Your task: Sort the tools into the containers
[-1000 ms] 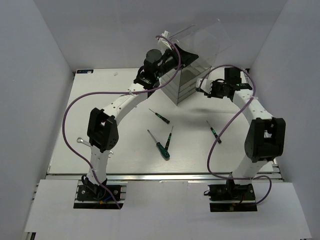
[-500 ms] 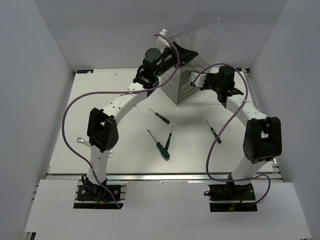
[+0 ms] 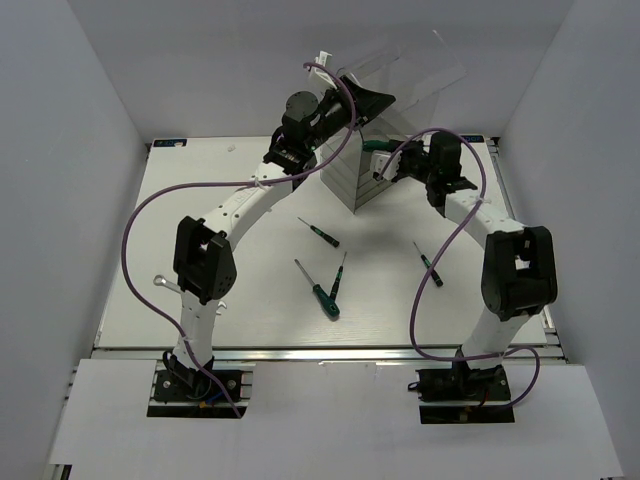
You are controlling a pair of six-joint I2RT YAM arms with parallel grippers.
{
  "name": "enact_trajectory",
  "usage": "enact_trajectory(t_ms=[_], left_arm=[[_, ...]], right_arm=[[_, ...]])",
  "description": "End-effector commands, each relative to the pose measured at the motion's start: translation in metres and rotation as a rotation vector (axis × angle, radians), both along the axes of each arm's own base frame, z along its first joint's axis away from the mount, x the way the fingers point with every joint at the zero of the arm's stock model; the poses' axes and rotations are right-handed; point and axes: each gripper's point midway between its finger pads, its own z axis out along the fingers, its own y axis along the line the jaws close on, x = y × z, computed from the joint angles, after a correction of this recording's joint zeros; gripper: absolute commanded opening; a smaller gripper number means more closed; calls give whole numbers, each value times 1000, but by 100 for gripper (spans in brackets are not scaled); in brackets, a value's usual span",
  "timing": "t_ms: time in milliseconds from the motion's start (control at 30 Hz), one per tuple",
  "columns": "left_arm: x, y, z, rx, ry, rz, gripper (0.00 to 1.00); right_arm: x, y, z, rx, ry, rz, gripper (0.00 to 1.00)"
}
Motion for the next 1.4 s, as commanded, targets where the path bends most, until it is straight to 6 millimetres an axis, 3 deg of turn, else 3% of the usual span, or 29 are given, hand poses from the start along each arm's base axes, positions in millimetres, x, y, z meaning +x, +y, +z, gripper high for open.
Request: enact_trajectory(t_ms=[0,433,667,867,1167,1367], left_arm=[[-22,11,62,-91,-127,-15,32],[-15,12,56,-89,-109,-13,32],[-14,12,56,-91,-109,-14,32],[-13,12,54,-85,-101,-14,32],[-14,13,52,-83,-97,-14,32],[-13,12,51,-84,-96,-13,32]], right_arm=[[-1,20,44,51,-119,104,0],[6,45,54,175,-61,212,0],[14,57,44,212,-24,257,0],[17,65,51,278,17,289,0],[37,68,46,309,52,260,0],[33,74,55,297,3,318,0]])
